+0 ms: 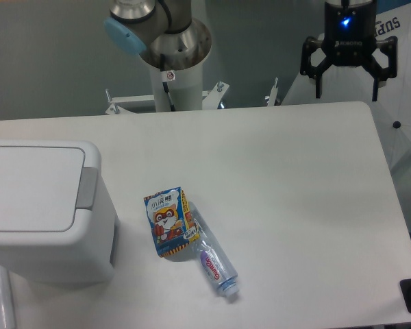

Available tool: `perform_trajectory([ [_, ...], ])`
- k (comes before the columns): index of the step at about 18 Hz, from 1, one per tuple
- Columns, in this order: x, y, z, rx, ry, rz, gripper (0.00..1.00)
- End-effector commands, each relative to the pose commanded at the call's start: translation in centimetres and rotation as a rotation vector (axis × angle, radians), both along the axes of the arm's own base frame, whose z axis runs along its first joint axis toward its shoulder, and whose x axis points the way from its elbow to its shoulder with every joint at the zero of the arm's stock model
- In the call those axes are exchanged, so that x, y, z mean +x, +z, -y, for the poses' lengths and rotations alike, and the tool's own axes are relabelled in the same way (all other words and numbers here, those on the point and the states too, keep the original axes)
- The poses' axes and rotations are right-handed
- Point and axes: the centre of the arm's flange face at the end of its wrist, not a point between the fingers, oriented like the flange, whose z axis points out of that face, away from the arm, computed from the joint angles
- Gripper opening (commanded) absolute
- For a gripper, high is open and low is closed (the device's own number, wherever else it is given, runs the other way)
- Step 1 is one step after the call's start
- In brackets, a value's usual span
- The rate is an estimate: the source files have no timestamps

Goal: Open the trash can

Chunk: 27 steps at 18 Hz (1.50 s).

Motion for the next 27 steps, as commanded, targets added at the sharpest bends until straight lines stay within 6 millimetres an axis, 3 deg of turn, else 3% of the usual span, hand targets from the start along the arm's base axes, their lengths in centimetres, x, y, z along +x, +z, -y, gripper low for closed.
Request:
perform_trajectory([
  [8,1.6,1.1,-3.3,0.096,0.136,0.031,1.0],
  [15,3.9,1.1,-9.7,0.25,0.272,0.067,1.0],
  [21,7.0,2.9,-13.1,0.328,0.333,0.125,1.0],
  [25,9.0,2.4,-15.4,0.351,0.363,0.183,1.0],
  [27,9.9,1.1,-17.1,0.356,0.421,0.24,1.0],
])
